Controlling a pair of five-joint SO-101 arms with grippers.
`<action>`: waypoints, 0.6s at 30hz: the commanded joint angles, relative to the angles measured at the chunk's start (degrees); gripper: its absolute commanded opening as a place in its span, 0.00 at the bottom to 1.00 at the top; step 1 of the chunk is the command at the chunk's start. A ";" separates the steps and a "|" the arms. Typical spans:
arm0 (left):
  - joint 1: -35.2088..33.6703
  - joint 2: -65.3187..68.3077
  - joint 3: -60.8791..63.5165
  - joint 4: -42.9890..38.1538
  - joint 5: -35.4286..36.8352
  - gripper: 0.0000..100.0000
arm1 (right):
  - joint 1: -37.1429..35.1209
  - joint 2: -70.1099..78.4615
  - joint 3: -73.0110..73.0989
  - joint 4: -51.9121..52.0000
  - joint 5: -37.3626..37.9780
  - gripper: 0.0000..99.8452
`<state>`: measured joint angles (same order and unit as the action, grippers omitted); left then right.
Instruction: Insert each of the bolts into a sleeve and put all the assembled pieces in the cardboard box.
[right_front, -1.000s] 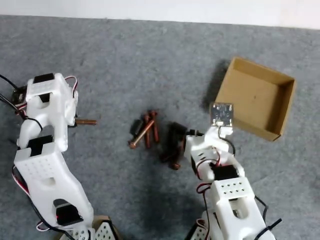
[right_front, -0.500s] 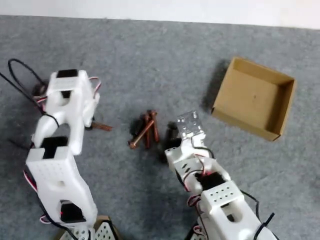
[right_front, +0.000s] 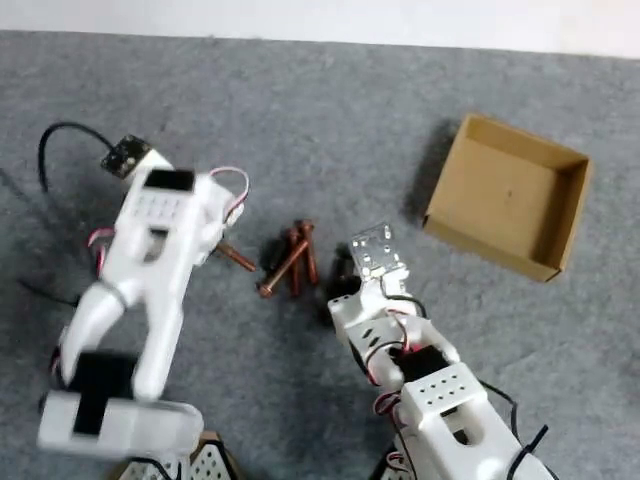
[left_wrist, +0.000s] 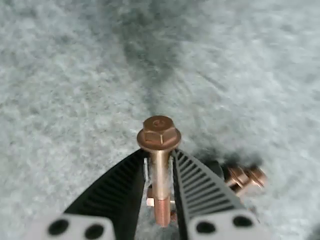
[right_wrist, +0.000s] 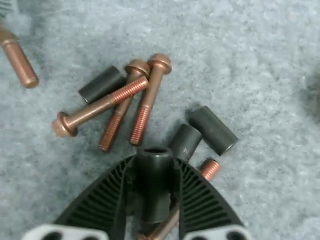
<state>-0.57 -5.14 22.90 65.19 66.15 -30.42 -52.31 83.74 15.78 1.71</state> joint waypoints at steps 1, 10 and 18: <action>0.92 -19.91 16.13 -14.07 -5.01 0.00 | -0.66 -1.54 -0.92 -1.63 0.70 0.00; 4.09 -47.34 46.11 -38.77 -20.48 0.01 | -4.53 -21.41 7.87 -1.45 0.70 0.00; 4.09 -64.31 55.16 -44.48 -20.75 0.00 | -5.32 -43.03 19.47 -0.57 0.70 0.00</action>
<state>2.68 -60.97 77.14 23.08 45.76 -34.99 -89.05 95.96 15.78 1.80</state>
